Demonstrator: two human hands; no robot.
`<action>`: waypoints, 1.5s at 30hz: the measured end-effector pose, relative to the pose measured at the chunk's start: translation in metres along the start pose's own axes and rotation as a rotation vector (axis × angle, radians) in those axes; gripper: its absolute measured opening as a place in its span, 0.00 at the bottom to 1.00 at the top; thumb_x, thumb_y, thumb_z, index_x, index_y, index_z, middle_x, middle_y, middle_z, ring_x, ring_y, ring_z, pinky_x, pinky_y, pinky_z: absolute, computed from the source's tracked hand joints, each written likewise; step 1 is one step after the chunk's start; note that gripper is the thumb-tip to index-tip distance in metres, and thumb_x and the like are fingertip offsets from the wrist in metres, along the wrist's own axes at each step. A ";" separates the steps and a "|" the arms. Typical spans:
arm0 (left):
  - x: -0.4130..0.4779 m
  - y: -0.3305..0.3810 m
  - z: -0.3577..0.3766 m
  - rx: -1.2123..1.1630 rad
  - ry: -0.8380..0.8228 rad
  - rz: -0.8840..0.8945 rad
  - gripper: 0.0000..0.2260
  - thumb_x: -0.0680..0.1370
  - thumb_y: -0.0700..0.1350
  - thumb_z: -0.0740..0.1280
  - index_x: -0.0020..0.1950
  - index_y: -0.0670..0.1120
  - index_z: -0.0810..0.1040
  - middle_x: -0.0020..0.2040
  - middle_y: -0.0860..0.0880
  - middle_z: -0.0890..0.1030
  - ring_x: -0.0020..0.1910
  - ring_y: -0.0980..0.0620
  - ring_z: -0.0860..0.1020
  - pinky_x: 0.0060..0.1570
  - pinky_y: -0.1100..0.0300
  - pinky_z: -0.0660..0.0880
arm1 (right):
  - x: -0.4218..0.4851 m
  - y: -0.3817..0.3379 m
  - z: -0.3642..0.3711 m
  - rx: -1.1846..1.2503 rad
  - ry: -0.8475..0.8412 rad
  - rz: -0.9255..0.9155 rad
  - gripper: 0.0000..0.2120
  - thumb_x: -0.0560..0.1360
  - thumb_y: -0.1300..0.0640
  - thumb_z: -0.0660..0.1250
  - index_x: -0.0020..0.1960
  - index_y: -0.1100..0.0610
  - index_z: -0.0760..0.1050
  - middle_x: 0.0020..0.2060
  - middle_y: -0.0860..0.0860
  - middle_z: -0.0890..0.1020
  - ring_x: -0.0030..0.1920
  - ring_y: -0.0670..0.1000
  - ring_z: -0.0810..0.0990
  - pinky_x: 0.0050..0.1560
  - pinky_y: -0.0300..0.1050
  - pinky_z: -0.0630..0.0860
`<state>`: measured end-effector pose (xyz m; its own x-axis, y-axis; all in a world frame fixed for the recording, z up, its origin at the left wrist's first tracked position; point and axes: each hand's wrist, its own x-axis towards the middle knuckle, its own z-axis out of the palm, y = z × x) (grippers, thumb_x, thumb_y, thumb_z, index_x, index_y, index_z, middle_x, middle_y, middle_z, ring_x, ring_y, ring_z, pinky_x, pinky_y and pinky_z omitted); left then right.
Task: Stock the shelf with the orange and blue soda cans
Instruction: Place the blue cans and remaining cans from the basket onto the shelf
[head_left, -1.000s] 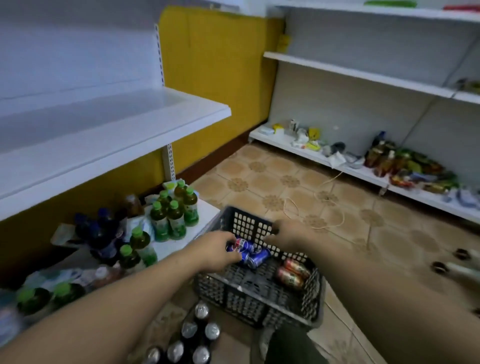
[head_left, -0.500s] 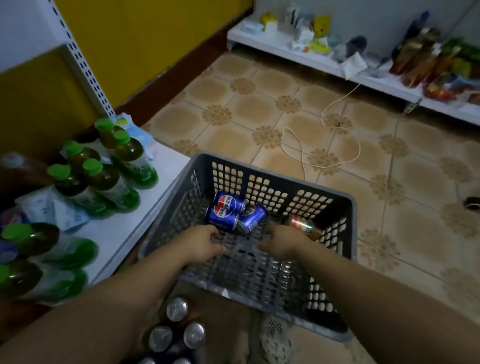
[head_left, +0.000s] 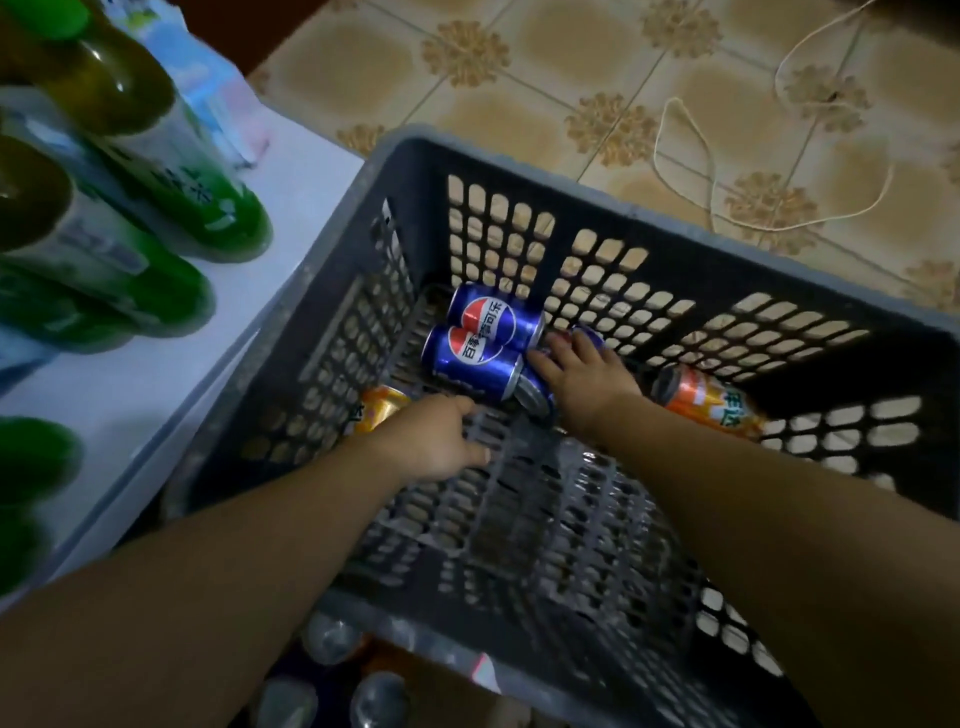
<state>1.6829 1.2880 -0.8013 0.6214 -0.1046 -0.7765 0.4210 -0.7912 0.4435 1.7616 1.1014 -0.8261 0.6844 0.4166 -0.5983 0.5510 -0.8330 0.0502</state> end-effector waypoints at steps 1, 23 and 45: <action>0.004 -0.002 0.001 0.019 0.005 0.002 0.32 0.75 0.55 0.70 0.75 0.48 0.64 0.71 0.48 0.70 0.64 0.48 0.73 0.62 0.53 0.73 | 0.006 -0.001 0.004 -0.021 0.042 -0.021 0.43 0.73 0.48 0.70 0.78 0.48 0.46 0.78 0.53 0.49 0.77 0.59 0.44 0.74 0.62 0.44; -0.299 0.092 -0.068 -0.573 0.347 0.461 0.36 0.68 0.41 0.77 0.72 0.51 0.65 0.62 0.54 0.77 0.56 0.59 0.77 0.52 0.67 0.74 | -0.293 -0.089 -0.211 1.710 0.665 -0.039 0.21 0.77 0.58 0.67 0.67 0.46 0.65 0.60 0.47 0.76 0.56 0.44 0.77 0.45 0.36 0.79; -0.700 0.016 -0.108 -1.066 0.982 0.633 0.18 0.76 0.38 0.69 0.64 0.47 0.74 0.55 0.44 0.80 0.46 0.47 0.81 0.45 0.51 0.78 | -0.537 -0.301 -0.388 1.140 0.383 -0.752 0.36 0.62 0.58 0.75 0.68 0.48 0.68 0.54 0.51 0.81 0.50 0.48 0.83 0.46 0.45 0.81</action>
<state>1.3259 1.4134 -0.2021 0.8594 0.5096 0.0420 -0.0729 0.0407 0.9965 1.4136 1.2695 -0.2093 0.5915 0.8035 0.0672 0.2814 -0.1276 -0.9511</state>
